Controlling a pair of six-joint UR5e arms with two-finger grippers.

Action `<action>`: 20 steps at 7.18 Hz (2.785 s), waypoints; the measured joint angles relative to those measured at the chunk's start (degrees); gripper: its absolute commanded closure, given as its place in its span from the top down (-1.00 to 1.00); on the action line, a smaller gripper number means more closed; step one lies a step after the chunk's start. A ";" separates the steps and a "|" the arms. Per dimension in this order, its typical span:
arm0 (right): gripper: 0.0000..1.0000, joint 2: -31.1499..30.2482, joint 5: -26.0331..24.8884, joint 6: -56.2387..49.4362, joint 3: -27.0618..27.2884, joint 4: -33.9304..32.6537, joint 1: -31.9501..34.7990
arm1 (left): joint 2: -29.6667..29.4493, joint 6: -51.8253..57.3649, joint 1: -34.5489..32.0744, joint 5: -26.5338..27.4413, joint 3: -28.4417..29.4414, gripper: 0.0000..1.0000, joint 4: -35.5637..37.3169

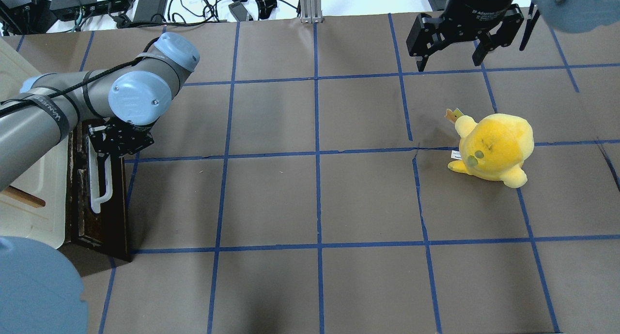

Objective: Pull drawer sideways
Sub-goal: 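Pull the handle with the left gripper, sliding the drawer out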

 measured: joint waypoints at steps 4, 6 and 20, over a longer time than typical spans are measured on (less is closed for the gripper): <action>1.00 0.00 0.00 0.00 0.00 0.00 0.00 | 0.89 -0.01 -0.11 0.15 -0.01 -0.82 -2.44; 1.00 0.00 -0.04 0.01 0.00 0.00 0.00 | 0.78 -0.03 -0.49 0.03 0.05 -0.82 -2.74; 1.00 0.00 -0.06 0.00 0.00 0.00 0.00 | -0.37 -2.14 -5.39 -2.99 2.23 -0.84 -3.57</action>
